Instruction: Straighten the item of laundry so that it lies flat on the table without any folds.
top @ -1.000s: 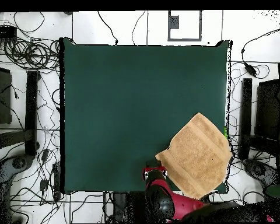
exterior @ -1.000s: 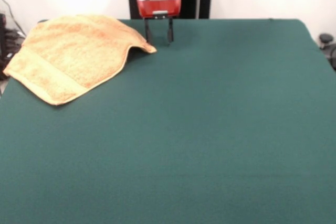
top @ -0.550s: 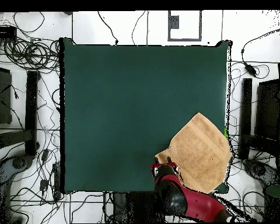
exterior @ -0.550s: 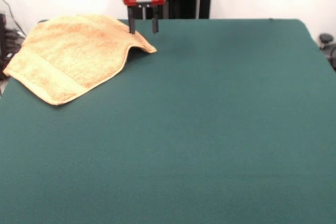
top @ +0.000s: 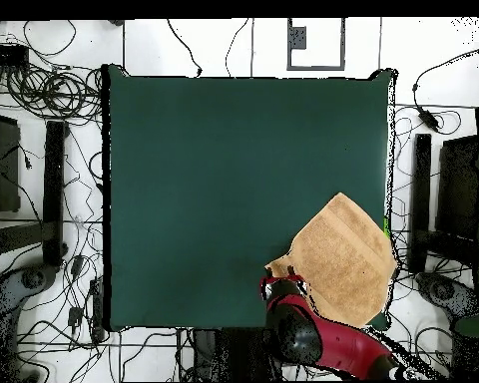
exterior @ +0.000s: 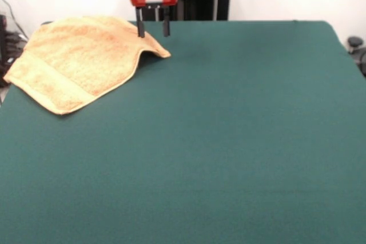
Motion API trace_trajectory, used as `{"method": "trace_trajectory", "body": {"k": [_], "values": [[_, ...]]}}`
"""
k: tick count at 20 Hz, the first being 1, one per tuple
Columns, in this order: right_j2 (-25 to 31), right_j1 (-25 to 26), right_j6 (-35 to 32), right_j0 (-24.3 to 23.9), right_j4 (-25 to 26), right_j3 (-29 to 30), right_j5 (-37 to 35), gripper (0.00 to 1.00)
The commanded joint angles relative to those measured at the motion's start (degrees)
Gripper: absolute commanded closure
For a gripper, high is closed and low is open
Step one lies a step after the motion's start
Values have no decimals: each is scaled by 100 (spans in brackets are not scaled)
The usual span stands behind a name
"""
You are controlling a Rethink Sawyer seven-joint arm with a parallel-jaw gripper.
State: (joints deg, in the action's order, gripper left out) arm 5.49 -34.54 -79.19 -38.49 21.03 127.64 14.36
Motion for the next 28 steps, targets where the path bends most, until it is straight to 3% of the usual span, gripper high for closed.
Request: {"method": "trace_trajectory", "body": {"k": [1,15,20,28], "values": [[567,541,-943,223,123,-756,176,0],[518,1178,-1030,190,348,-1180,583,0],[660,1427,-901,107,446,-1330,251,0],[441,1614,-877,333,489,-1510,447,0]]}}
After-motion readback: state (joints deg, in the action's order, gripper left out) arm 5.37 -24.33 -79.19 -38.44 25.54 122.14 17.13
